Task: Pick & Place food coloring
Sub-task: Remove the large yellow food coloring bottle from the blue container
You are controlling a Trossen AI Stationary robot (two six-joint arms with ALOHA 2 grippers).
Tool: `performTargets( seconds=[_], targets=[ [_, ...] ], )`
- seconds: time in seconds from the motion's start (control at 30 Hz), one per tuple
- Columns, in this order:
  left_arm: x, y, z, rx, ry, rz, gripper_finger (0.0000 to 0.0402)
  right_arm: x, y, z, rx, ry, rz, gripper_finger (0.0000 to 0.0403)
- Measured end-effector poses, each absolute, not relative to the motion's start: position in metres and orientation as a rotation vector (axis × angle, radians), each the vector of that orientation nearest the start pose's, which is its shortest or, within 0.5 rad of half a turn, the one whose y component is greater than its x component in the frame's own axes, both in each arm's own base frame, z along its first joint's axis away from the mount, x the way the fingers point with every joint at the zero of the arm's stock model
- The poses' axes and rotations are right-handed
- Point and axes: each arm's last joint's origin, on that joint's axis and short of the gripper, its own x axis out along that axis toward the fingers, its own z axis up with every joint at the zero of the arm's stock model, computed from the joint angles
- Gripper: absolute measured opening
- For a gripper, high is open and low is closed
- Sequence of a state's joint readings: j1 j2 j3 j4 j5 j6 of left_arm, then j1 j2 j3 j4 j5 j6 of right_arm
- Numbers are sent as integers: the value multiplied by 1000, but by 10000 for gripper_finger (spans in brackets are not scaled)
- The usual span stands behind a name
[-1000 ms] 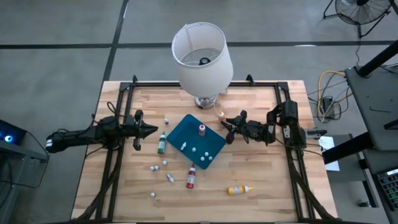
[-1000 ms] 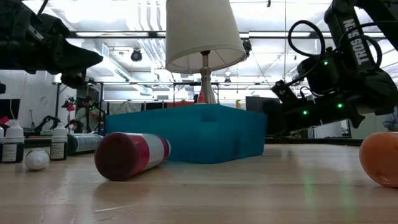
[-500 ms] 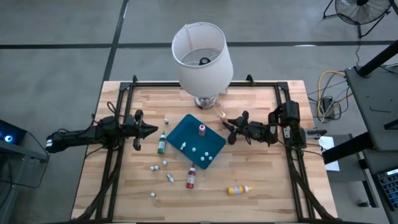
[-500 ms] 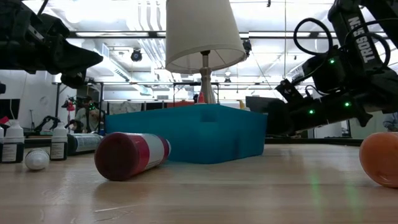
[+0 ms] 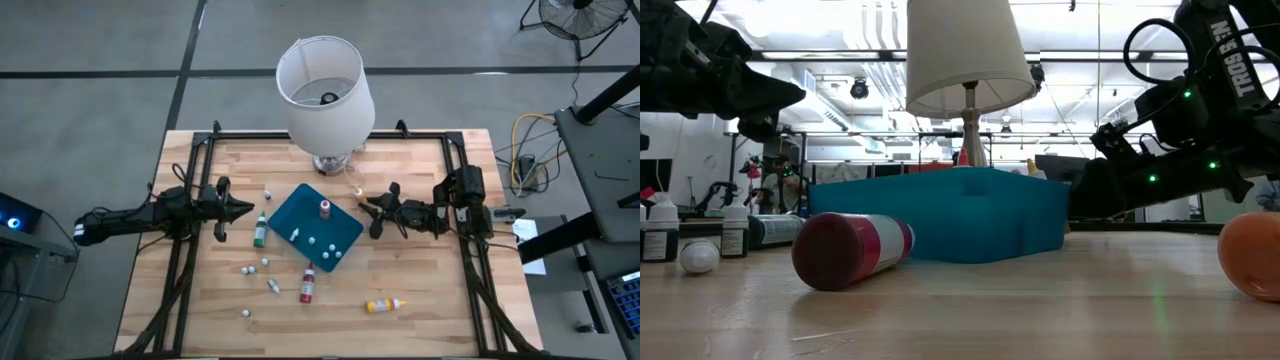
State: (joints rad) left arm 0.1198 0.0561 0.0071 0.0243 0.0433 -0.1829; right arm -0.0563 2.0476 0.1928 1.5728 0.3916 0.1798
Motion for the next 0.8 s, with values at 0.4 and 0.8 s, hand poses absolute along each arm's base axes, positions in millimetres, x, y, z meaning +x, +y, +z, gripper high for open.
performTargets(
  seconds=[0.4,0.8],
  targets=[
    [100,11,164,-185,17,78,0,220,-24,60,129,237,-472,89],
    [100,11,164,-185,17,78,0,201,-21,84,114,173,-474,89]
  ],
)
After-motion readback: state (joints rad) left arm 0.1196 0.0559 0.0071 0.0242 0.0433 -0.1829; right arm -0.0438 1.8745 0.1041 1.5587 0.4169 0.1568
